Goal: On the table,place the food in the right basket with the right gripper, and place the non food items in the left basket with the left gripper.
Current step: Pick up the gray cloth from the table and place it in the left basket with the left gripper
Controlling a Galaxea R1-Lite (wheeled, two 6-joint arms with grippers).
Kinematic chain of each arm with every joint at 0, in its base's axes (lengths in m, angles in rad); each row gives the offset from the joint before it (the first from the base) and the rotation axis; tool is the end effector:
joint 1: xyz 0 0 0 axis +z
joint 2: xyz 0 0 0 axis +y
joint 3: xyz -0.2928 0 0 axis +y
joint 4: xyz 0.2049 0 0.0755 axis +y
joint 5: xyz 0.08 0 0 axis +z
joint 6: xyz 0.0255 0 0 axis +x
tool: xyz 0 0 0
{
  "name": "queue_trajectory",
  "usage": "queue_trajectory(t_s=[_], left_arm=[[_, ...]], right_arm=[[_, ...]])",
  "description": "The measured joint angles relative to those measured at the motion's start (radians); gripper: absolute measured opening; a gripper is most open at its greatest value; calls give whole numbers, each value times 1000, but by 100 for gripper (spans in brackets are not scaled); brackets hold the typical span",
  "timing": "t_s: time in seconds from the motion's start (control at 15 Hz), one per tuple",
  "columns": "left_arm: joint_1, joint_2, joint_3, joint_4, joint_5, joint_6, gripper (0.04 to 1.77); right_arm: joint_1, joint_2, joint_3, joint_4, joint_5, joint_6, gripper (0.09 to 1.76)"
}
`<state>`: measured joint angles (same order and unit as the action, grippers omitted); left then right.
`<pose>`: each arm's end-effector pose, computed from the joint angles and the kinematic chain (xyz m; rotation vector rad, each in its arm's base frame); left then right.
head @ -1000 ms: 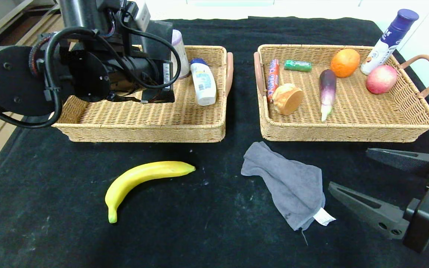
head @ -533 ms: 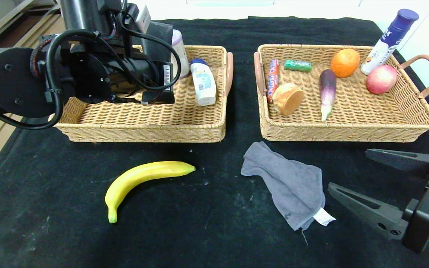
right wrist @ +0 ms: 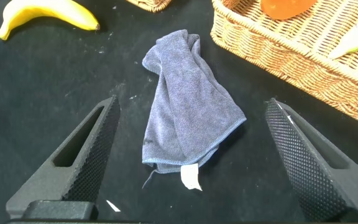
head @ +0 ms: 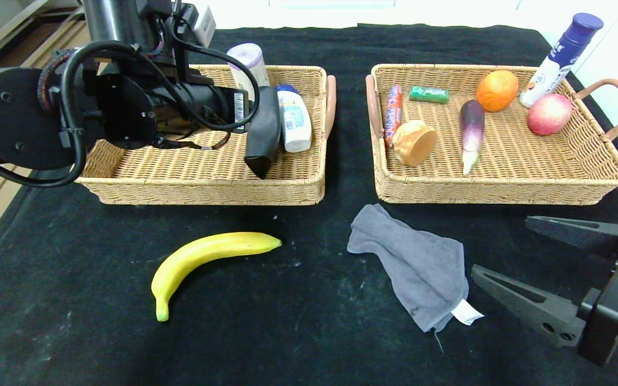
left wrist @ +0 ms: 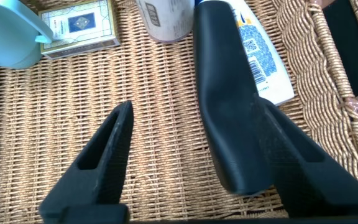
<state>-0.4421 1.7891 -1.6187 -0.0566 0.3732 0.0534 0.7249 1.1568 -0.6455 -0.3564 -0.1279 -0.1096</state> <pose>0.3485 -0.1547 0.3137 0.0985 0.1027 -0.0716 0.1533 0.1314 0.2174 -0.1712 0.1104 0.6034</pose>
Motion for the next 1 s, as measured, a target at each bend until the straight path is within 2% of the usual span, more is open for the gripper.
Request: queue_trajectory(t_s=[0.6,1.0], left_arm=[[-17,-54,50,14,-2,8,160],[-84,-142,147,19,-3,8,166]], right_arm=[[10,0,4,0,0,-4,171],[10,-6,4,0,0,-6,171]])
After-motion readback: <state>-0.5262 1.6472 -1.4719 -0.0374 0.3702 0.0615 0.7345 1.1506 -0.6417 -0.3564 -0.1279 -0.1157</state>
